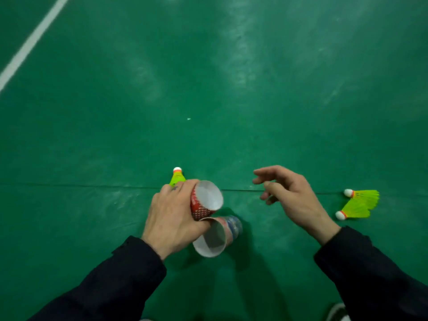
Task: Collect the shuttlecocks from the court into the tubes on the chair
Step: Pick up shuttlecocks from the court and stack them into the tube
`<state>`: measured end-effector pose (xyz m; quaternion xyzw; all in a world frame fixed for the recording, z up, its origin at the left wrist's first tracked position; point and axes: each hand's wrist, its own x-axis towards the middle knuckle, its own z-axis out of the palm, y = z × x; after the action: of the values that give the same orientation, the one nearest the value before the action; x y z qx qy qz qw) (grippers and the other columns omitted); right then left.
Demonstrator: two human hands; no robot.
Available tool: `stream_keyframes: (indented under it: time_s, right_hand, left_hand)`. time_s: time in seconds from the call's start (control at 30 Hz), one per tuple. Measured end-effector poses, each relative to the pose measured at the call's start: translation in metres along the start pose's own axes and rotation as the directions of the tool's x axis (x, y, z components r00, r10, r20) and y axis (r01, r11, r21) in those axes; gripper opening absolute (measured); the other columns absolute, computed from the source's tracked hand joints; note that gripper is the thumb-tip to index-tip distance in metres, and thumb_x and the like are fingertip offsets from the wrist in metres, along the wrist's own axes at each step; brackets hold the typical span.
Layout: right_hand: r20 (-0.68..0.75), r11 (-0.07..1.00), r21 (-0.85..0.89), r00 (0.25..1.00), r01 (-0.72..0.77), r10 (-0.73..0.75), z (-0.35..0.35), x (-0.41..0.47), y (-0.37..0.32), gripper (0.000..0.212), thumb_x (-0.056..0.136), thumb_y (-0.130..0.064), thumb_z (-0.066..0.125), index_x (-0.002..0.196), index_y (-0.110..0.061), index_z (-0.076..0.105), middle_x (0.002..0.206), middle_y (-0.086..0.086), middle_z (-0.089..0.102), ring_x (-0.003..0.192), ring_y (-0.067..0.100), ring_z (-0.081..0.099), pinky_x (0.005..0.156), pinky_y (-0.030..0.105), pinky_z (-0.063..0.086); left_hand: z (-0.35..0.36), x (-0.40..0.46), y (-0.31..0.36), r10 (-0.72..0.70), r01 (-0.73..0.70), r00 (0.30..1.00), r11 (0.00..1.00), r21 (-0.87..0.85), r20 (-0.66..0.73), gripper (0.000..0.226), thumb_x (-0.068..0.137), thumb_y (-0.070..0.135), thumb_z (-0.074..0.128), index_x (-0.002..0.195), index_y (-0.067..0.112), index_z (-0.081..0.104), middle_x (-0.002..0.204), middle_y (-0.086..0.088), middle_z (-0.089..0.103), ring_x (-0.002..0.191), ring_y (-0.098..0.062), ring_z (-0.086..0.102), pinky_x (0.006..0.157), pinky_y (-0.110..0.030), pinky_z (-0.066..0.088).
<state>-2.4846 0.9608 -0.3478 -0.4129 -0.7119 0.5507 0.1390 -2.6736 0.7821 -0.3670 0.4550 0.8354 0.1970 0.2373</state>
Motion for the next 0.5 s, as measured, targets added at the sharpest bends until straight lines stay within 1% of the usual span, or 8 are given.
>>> stream_keyframes:
  time_s: [0.1,0.2,0.23,0.3,0.33,0.37,0.4,0.5]
  right_hand:
    - [-0.238,0.969,-0.061,0.946,-0.240,0.219,-0.043,0.012,0.071,0.024,0.093,-0.005,0.060,0.092,-0.027,0.065,0.095,0.011,0.071,0.065,0.014,0.064,0.068,0.034,0.052]
    - [-0.394,0.906,-0.180,0.872,-0.384,0.292,-0.090,-0.001,0.137,0.014,0.087,-0.016,0.061,0.098,-0.024,0.065,0.099,0.007,0.068,0.080,0.023,0.067,0.081,0.040,0.056]
    - [-0.504,0.889,-0.203,0.822,-0.411,0.265,-0.103,-0.006,0.148,0.020,0.086,-0.017,0.062,0.105,-0.020,0.064,0.106,0.006,0.064,0.085,0.025,0.063,0.085,0.041,0.053]
    - [-0.752,0.865,-0.131,0.617,-0.485,0.231,-0.135,-0.017,0.163,0.034,0.086,-0.018,0.065,0.119,-0.018,0.057,0.118,0.005,0.048,0.086,0.024,0.049,0.087,0.039,0.045]
    - [-0.810,0.856,-0.065,0.528,-0.513,0.255,-0.151,-0.021,0.170,0.040,0.086,-0.020,0.068,0.123,-0.017,0.053,0.122,0.005,0.043,0.087,0.024,0.046,0.085,0.038,0.042]
    - [-0.818,0.847,-0.027,0.498,-0.532,0.287,-0.165,-0.024,0.180,0.046,0.086,-0.025,0.071,0.126,-0.016,0.051,0.123,0.006,0.041,0.088,0.024,0.047,0.083,0.037,0.040]
    - [-0.785,0.835,-0.031,0.531,-0.549,0.320,-0.173,-0.025,0.191,0.049,0.086,-0.030,0.072,0.128,-0.016,0.051,0.122,0.006,0.044,0.090,0.025,0.050,0.082,0.035,0.040]
    - [-0.570,0.828,-0.120,0.721,-0.547,0.394,-0.186,-0.026,0.215,0.039,0.085,-0.042,0.072,0.118,-0.023,0.066,0.107,0.008,0.066,0.097,0.031,0.063,0.082,0.038,0.047]
  left_hand:
    - [0.016,-0.011,0.012,-0.008,0.011,0.999,0.997,-0.078,0.033,0.075,0.056,0.047,0.081,0.124,0.033,0.051,0.110,0.007,0.057,0.103,-0.019,0.048,0.087,-0.043,0.047]
    - [0.038,-0.012,0.048,0.009,0.012,0.993,0.983,-0.184,0.117,0.082,0.063,0.029,0.093,0.125,0.036,0.040,0.112,0.007,0.057,0.097,-0.010,0.055,0.082,-0.033,0.046]
    - [0.045,-0.008,0.057,0.042,-0.018,0.992,0.980,-0.196,0.119,0.084,0.063,0.027,0.093,0.125,0.038,0.037,0.111,0.008,0.058,0.096,-0.008,0.057,0.081,-0.033,0.048]
    - [0.064,0.007,0.081,0.117,-0.092,0.985,0.976,-0.195,0.125,0.086,0.063,0.027,0.093,0.126,0.040,0.035,0.113,0.009,0.058,0.097,-0.007,0.058,0.082,-0.036,0.051]
    - [0.071,0.013,0.093,0.138,-0.110,0.980,0.976,-0.189,0.142,0.087,0.063,0.027,0.093,0.128,0.038,0.036,0.113,0.009,0.058,0.098,-0.006,0.058,0.083,-0.036,0.052]
    - [0.078,0.019,0.104,0.152,-0.122,0.975,0.975,-0.187,0.160,0.087,0.064,0.027,0.092,0.131,0.034,0.038,0.113,0.010,0.057,0.098,-0.005,0.058,0.084,-0.035,0.053]
    - [0.083,0.023,0.114,0.161,-0.129,0.972,0.974,-0.188,0.171,0.086,0.065,0.027,0.092,0.133,0.031,0.038,0.113,0.010,0.056,0.097,-0.004,0.057,0.084,-0.033,0.052]
    - [0.096,0.032,0.139,0.188,-0.159,0.968,0.971,-0.178,0.165,0.083,0.066,0.027,0.090,0.132,0.031,0.039,0.114,0.011,0.055,0.099,-0.002,0.055,0.084,-0.028,0.050]
